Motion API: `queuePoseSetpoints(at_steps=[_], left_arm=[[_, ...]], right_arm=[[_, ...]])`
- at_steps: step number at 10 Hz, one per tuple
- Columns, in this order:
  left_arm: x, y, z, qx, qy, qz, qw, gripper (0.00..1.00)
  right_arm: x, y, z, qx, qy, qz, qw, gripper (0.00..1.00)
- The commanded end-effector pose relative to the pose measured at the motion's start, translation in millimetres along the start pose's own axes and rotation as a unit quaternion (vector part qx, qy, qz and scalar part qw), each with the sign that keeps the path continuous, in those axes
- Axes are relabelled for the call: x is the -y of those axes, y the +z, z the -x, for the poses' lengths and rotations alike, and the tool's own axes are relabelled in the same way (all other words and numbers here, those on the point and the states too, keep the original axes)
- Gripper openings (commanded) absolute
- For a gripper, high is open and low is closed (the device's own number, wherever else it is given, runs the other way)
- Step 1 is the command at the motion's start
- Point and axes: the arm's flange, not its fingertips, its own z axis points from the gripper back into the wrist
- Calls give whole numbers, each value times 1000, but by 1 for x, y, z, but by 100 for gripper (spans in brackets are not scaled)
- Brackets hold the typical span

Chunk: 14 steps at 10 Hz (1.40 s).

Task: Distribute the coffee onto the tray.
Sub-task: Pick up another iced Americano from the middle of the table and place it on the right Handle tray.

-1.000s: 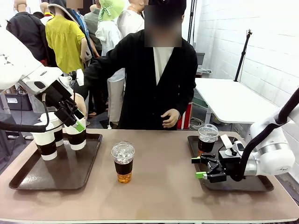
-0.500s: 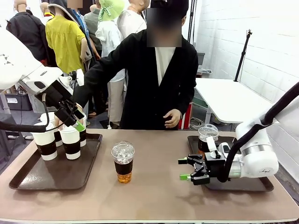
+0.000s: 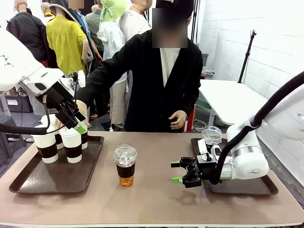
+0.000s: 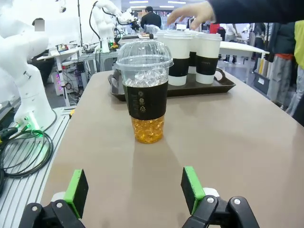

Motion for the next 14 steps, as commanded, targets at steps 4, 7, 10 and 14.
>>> queuePoseSetpoints(at_steps=[4,7,10,14], left_arm=[[-2,1,2,12,-7,7,1000,100],[-2,1,2,12,-7,7,1000,100],[-2,1,2,12,-7,7,1000,100],[-2,1,2,12,-7,7,1000,100]], right_arm=[[12,-38,8,4,6,20,1000,100],[8,-41,7,2,4,18,1000,100],[10,-35,6,2,-6,3,1000,100],[12,-45,2,8,-2,10,1000,100]])
